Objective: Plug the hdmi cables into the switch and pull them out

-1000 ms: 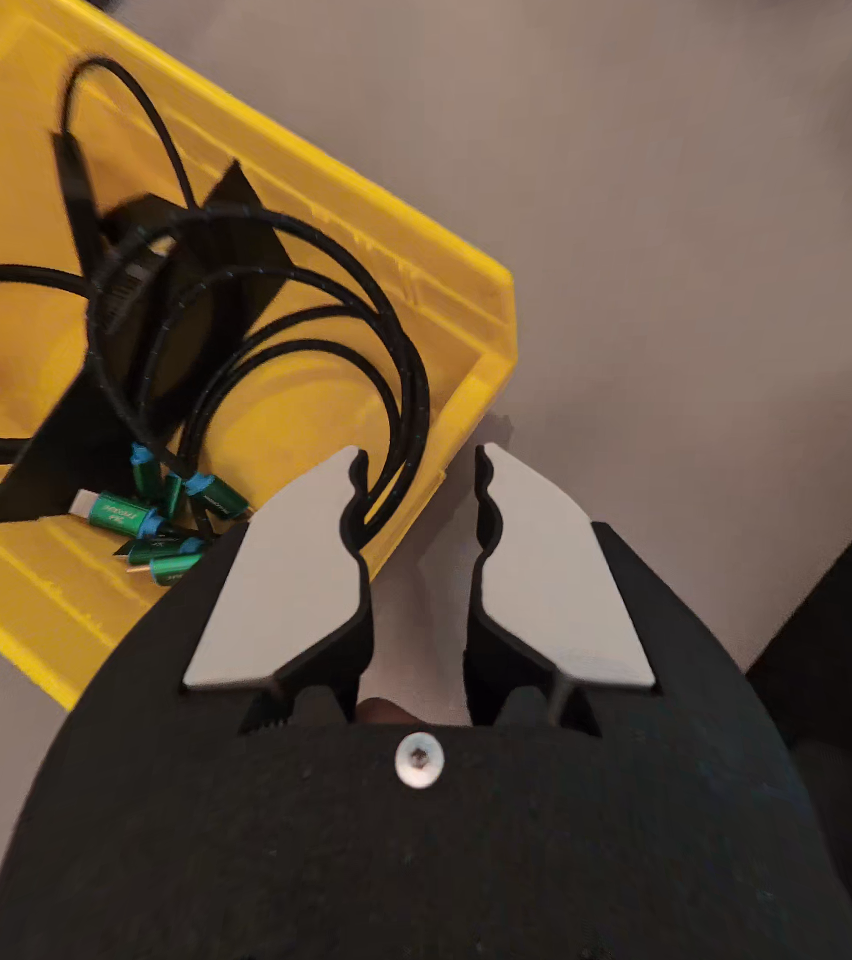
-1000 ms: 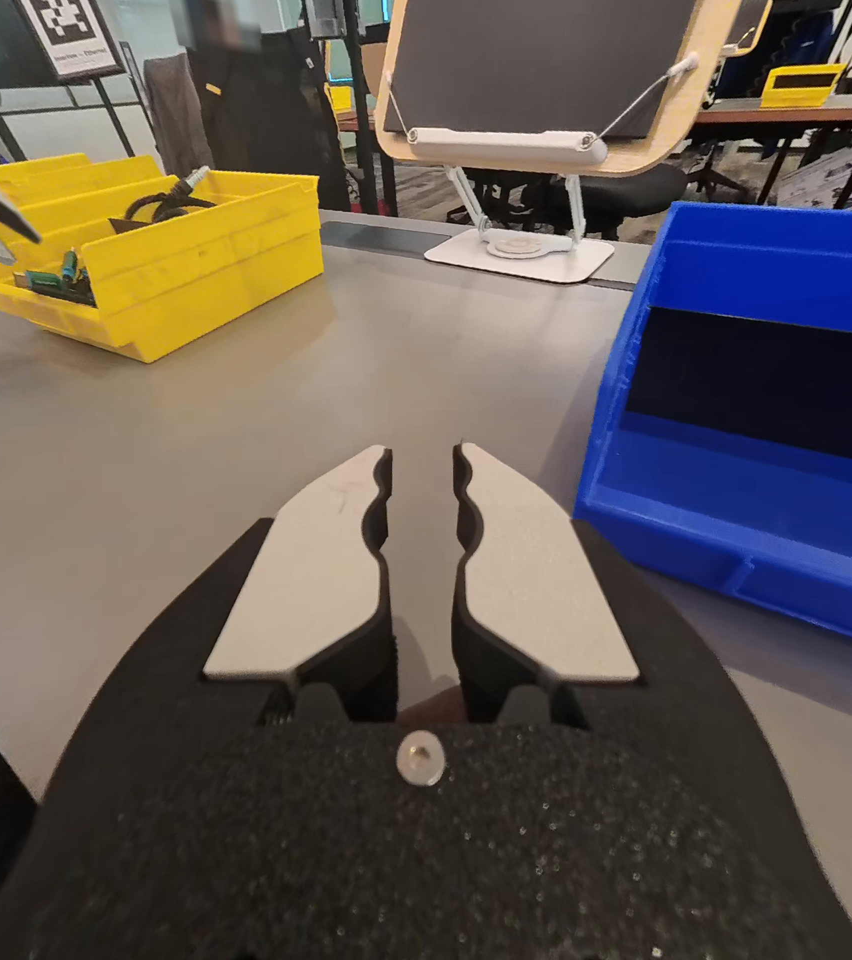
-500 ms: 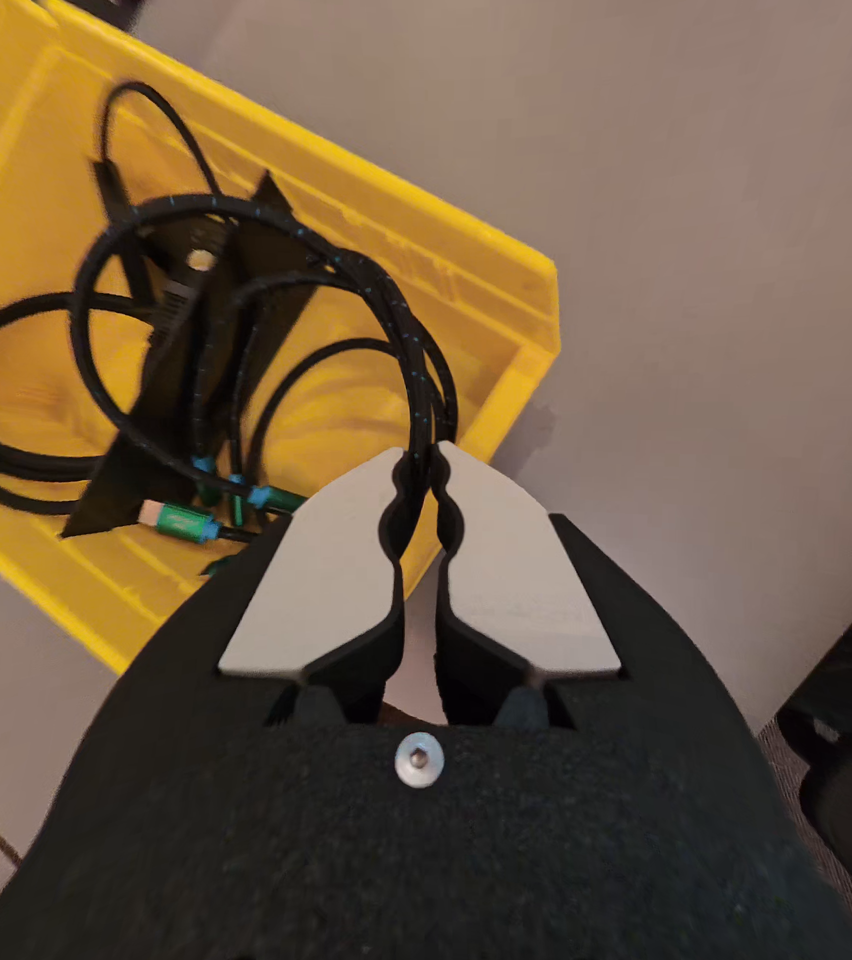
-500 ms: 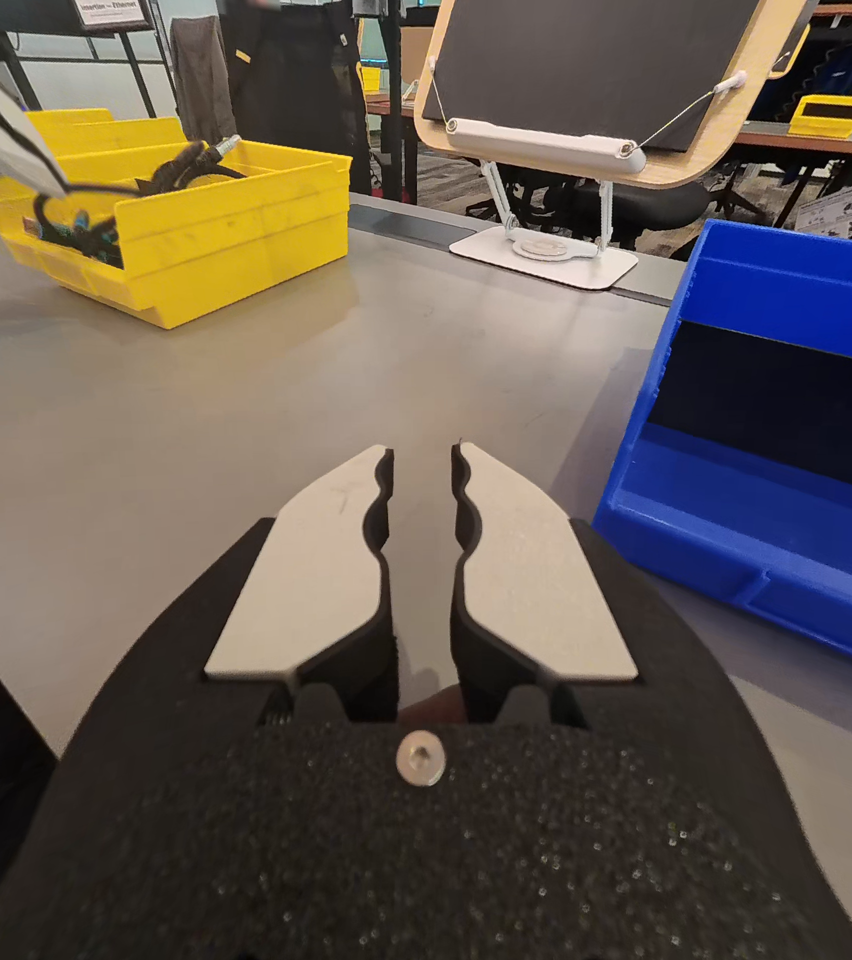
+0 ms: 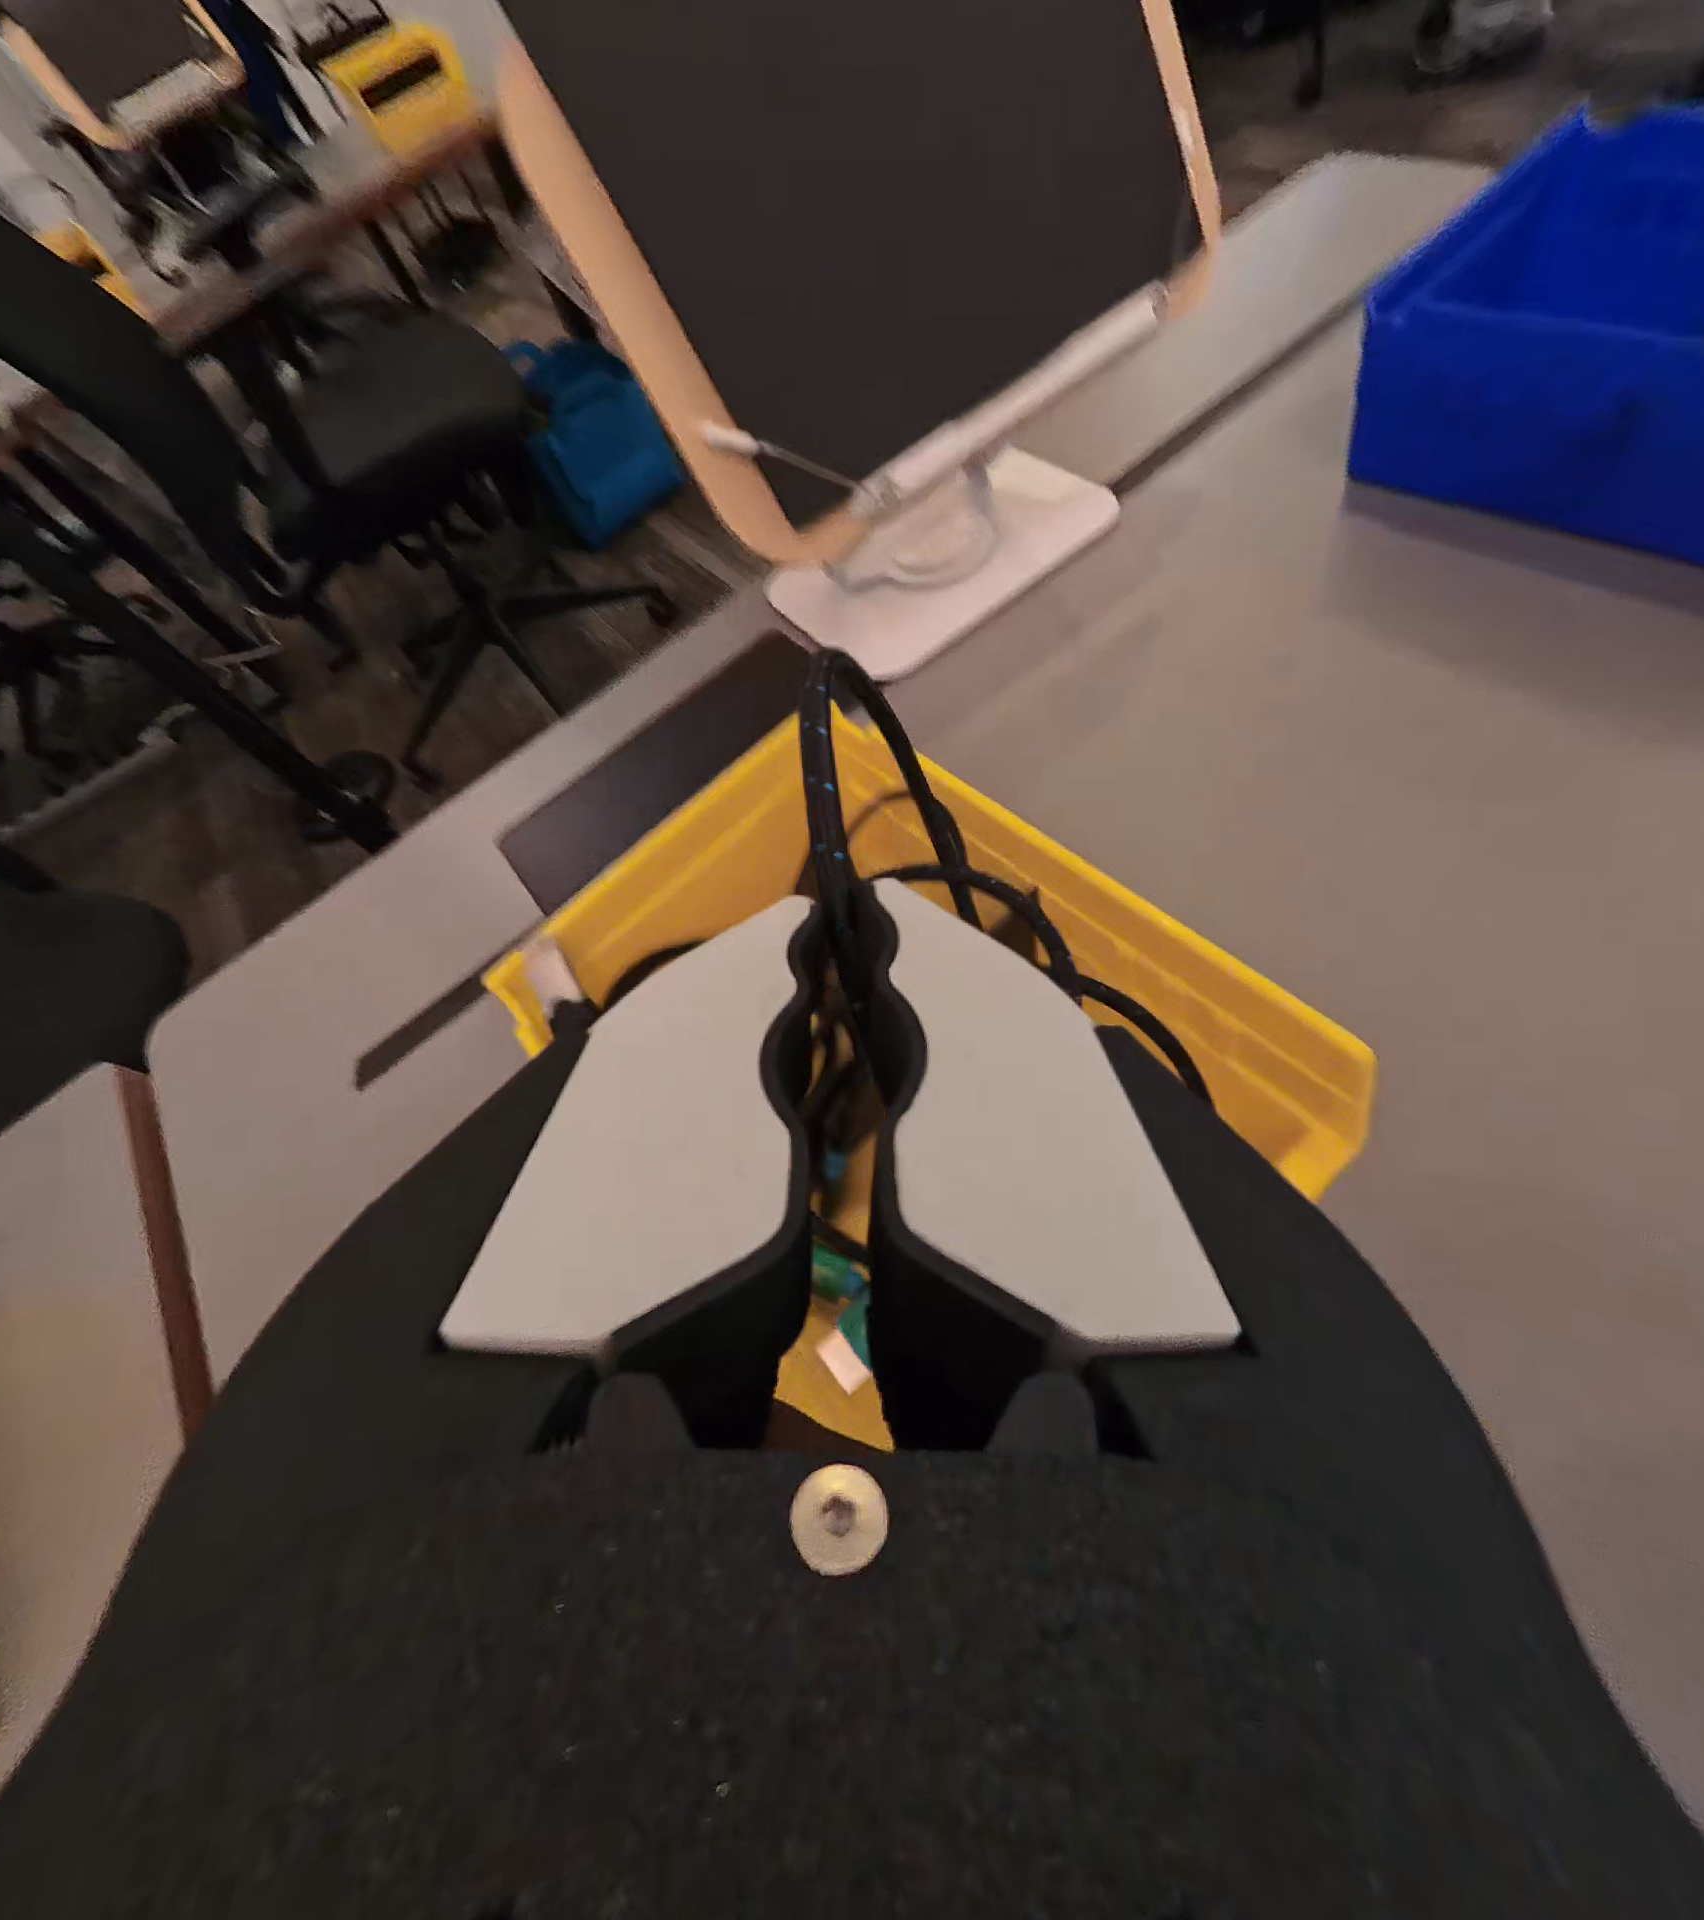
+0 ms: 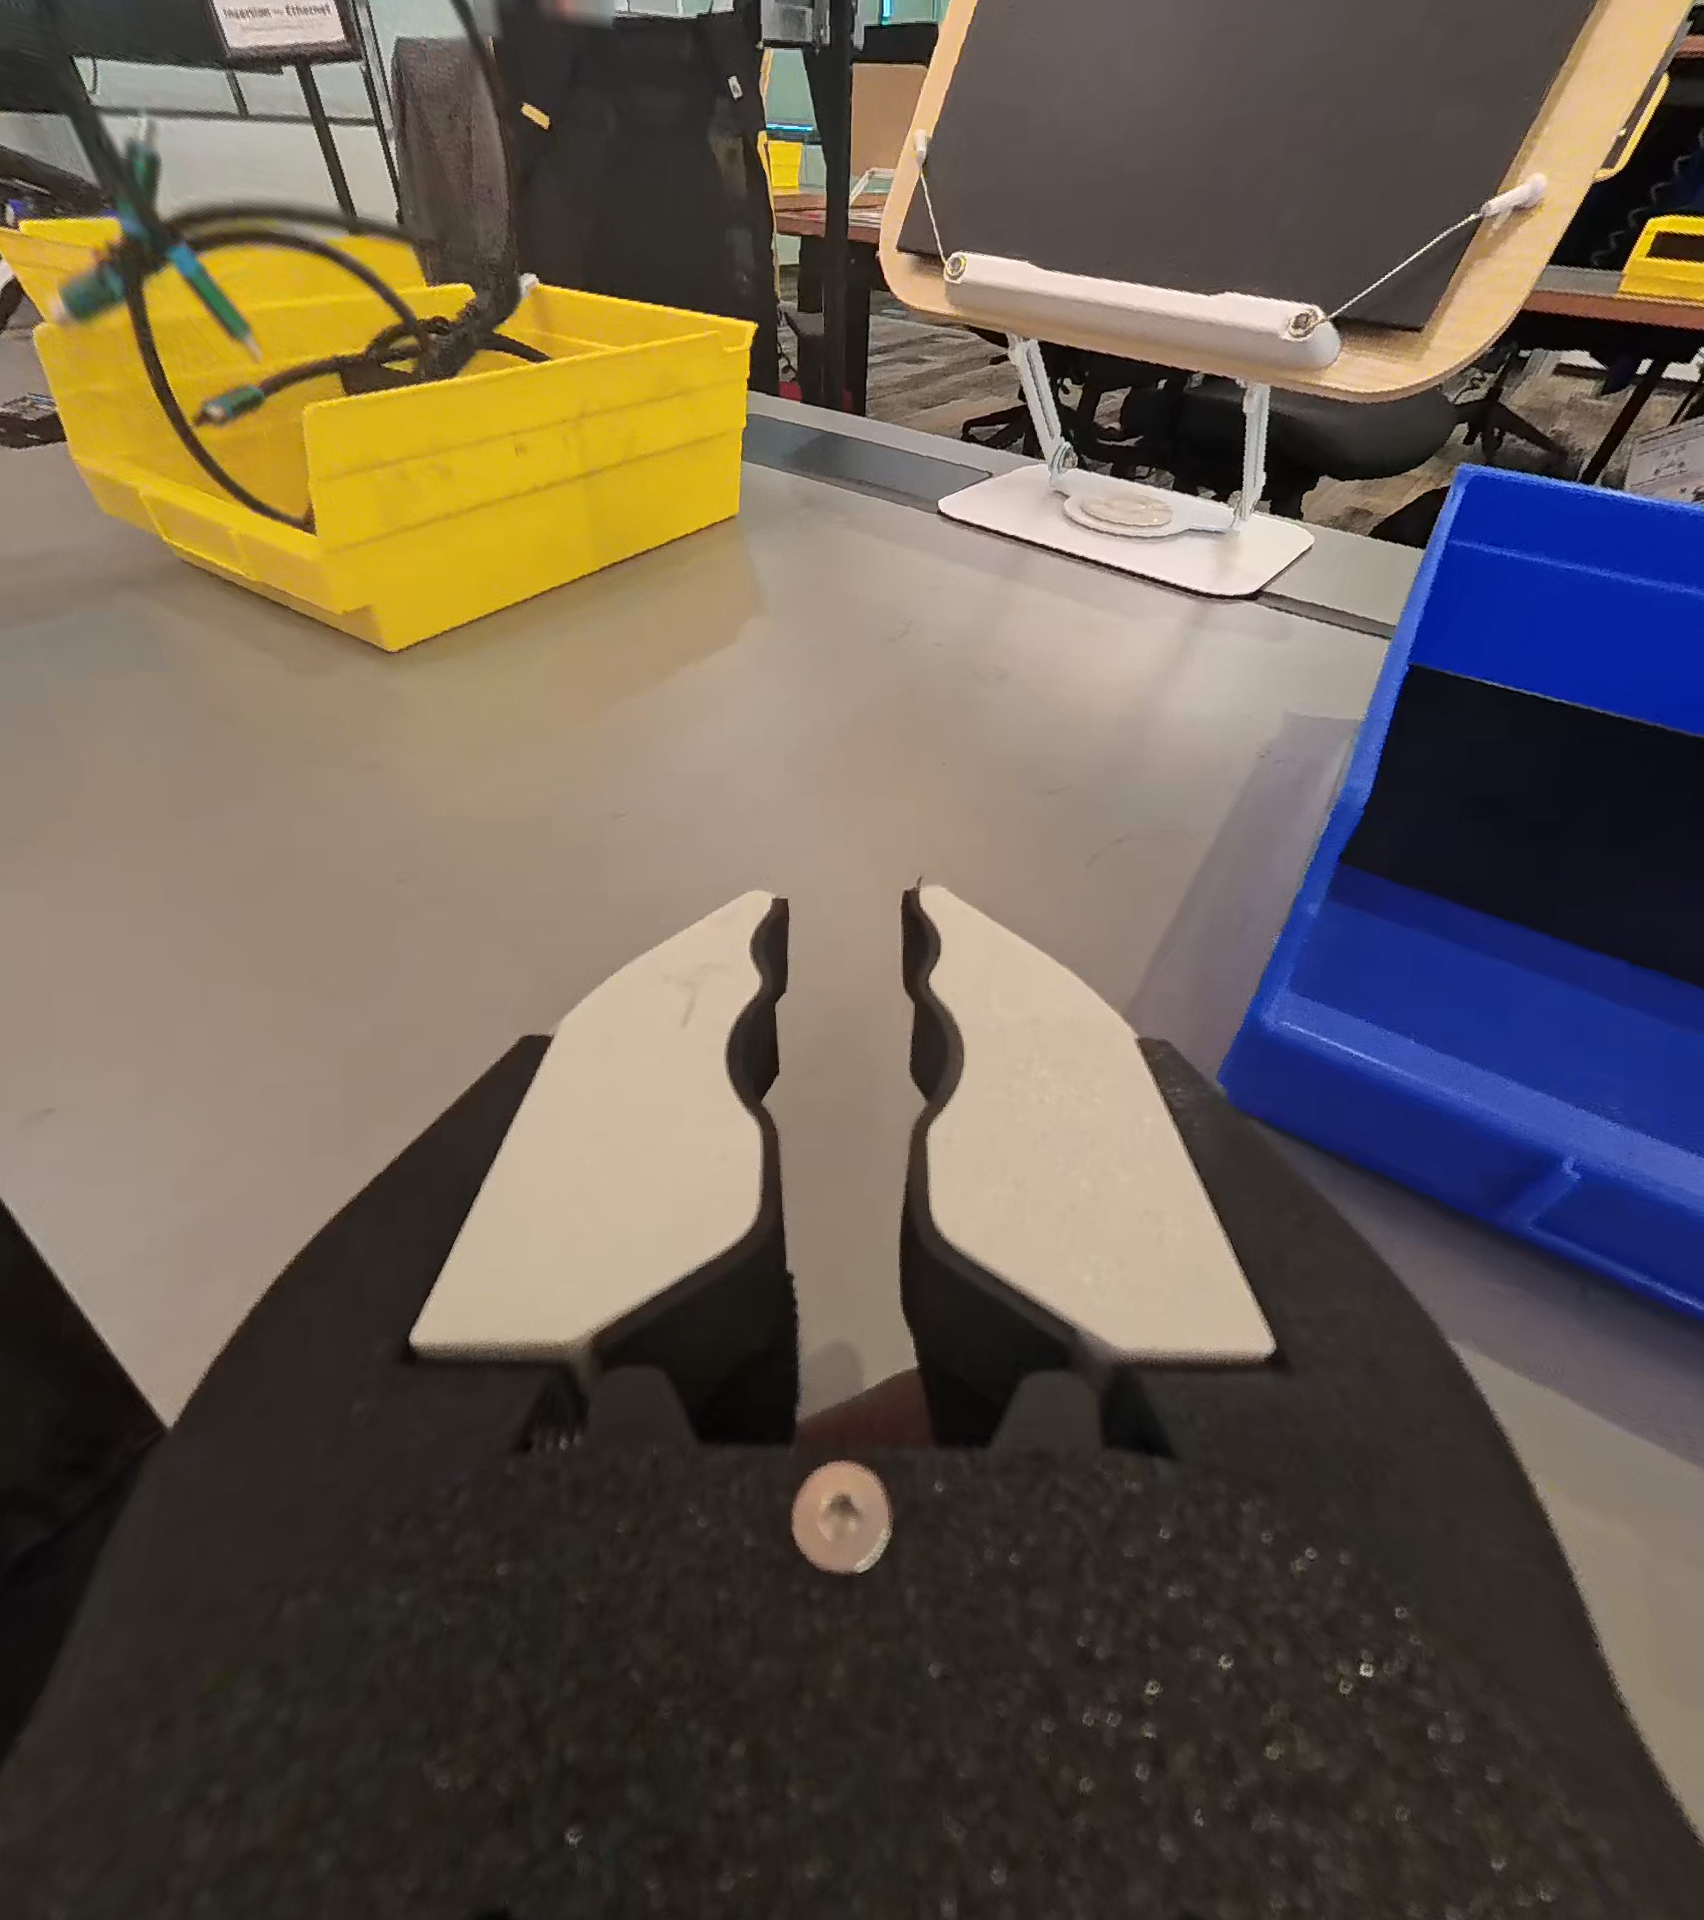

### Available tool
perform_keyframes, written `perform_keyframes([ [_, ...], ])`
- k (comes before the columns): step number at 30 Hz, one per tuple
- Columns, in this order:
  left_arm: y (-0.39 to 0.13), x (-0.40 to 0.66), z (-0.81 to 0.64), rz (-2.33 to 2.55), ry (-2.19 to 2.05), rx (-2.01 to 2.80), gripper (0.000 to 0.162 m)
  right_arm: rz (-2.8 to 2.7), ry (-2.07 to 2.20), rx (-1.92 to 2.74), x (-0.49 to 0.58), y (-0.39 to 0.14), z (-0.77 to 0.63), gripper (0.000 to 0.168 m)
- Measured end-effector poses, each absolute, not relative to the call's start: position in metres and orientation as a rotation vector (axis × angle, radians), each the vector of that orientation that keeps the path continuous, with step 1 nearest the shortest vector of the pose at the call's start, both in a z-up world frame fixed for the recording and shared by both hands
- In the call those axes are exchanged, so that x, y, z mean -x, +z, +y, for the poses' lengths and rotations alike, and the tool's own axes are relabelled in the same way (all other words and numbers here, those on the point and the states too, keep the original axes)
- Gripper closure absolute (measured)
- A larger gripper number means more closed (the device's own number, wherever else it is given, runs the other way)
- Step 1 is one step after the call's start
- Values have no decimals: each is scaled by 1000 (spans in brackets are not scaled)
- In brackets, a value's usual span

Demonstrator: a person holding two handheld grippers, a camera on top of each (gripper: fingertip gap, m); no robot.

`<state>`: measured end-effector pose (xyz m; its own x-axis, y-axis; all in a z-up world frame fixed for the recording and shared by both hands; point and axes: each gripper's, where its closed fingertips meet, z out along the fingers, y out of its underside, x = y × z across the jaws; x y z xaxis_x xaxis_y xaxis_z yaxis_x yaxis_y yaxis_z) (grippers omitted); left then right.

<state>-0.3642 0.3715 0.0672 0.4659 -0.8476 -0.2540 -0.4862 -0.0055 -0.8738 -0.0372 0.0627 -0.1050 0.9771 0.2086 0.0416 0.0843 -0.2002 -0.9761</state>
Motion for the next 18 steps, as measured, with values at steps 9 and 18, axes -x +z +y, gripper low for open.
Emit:
perform_keyframes([
  [9, 104, 353, 381, 1072, -604, 1605, 157, -239, 96, 1783, 39, -107, 59, 148],
  [18, 98, 332, 356, 1219, -721, 1589, 157, -252, 102, 1796, 41, -110, 58, 148],
])
